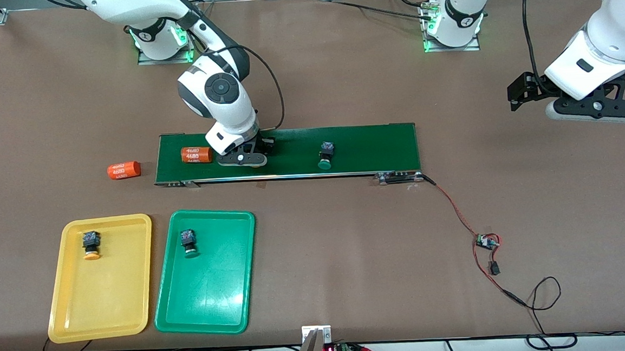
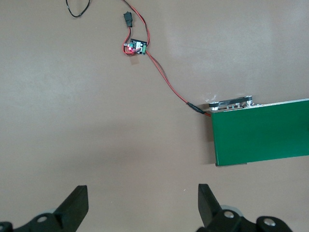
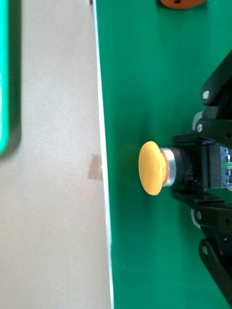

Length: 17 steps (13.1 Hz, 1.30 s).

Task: Sort buttons by color to trays
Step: 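Carry the yellow button over the yellow tray with the right gripper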

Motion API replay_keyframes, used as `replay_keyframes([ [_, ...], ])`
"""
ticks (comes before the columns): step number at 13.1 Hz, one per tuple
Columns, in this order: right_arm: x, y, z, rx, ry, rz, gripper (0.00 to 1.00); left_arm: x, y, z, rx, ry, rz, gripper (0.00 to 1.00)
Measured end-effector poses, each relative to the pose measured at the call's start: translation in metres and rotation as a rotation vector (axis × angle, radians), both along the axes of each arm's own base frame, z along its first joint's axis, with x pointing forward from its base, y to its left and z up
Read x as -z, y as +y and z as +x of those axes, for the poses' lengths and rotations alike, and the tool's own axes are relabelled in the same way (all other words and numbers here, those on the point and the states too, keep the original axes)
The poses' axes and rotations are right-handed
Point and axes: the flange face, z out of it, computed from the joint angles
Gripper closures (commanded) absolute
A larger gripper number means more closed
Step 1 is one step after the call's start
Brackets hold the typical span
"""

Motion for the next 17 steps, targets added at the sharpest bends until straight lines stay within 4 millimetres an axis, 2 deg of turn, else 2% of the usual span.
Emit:
replay_keyframes([
  [2,-0.025,-0.014,0.028,0.031,-0.01,-0.043,0.91,0.0,0.0,0.0,0.0,0.0,0.0,0.0],
  [4,-0.068,-0.04,0.066,0.033,-0.032,-0.09,0.91,0.0,0.0,0.0,0.0,0.0,0.0,0.0],
  [5,-0.087,-0.059,0.084,0.032,-0.049,-0.103,0.91,0.0,0.0,0.0,0.0,0.0,0.0,0.0],
  [7,-0.105,-0.11,0.117,0.024,-0.071,-0.121,0.91,0.001,0.0,0.0,0.001,0.001,0.0,0.0],
  [10,-0.108,-0.193,0.151,-0.035,-0.051,-0.131,0.91,0.001,-0.001,0.0,0.001,0.001,0.0,0.0],
  [13,-0.107,-0.27,0.169,-0.125,-0.013,-0.078,0.91,0.001,-0.001,0.0,0.001,0.001,0.0,0.0],
  [15,-0.097,-0.314,0.177,-0.168,-0.001,-0.085,0.91,0.001,-0.001,0.0,0.001,0.001,0.0,0.0],
  [17,-0.075,-0.345,0.186,-0.205,-0.019,-0.087,0.91,0.001,-0.001,0.0,0.001,0.001,0.0,0.0],
])
